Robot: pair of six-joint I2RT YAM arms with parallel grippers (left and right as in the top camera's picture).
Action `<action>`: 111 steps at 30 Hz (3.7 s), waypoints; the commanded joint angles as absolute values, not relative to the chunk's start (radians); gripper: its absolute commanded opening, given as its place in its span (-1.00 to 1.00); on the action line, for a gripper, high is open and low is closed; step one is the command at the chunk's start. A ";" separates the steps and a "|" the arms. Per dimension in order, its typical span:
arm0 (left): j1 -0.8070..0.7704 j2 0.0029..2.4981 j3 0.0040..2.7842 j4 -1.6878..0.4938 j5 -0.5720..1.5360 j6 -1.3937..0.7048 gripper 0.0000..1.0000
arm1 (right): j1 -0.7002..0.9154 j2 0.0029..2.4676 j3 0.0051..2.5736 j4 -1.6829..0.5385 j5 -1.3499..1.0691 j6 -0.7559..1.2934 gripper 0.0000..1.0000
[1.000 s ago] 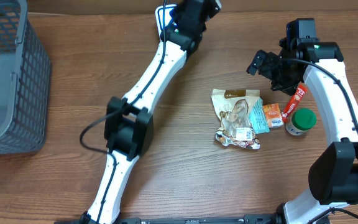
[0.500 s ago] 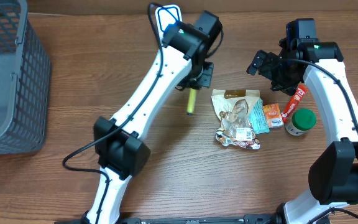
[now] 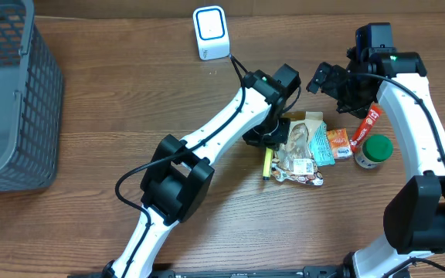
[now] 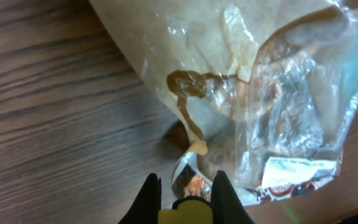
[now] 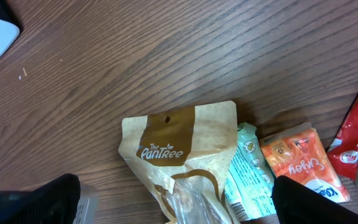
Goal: Scan the item barcode
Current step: 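Lower the highlighter with the left gripper beside the PanTree bag, then open the left gripper and retract it to the upper left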
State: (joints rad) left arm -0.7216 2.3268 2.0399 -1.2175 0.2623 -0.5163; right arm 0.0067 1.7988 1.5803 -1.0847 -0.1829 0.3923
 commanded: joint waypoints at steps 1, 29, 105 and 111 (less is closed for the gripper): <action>-0.734 2.333 2.011 -1.198 0.248 -0.563 -0.92 | 0.004 1.781 1.592 -1.079 -0.180 0.396 1.00; -0.771 2.333 1.965 -1.107 0.158 -0.584 -0.33 | 0.004 1.781 1.592 -1.079 -0.180 0.396 1.00; -0.053 2.264 2.166 -1.502 -0.062 -0.317 1.00 | 0.004 1.781 1.592 -1.079 -0.180 0.396 1.00; -0.053 2.264 2.166 -1.502 -0.062 -0.317 1.00 | 0.004 1.781 1.592 -1.079 -0.180 0.396 1.00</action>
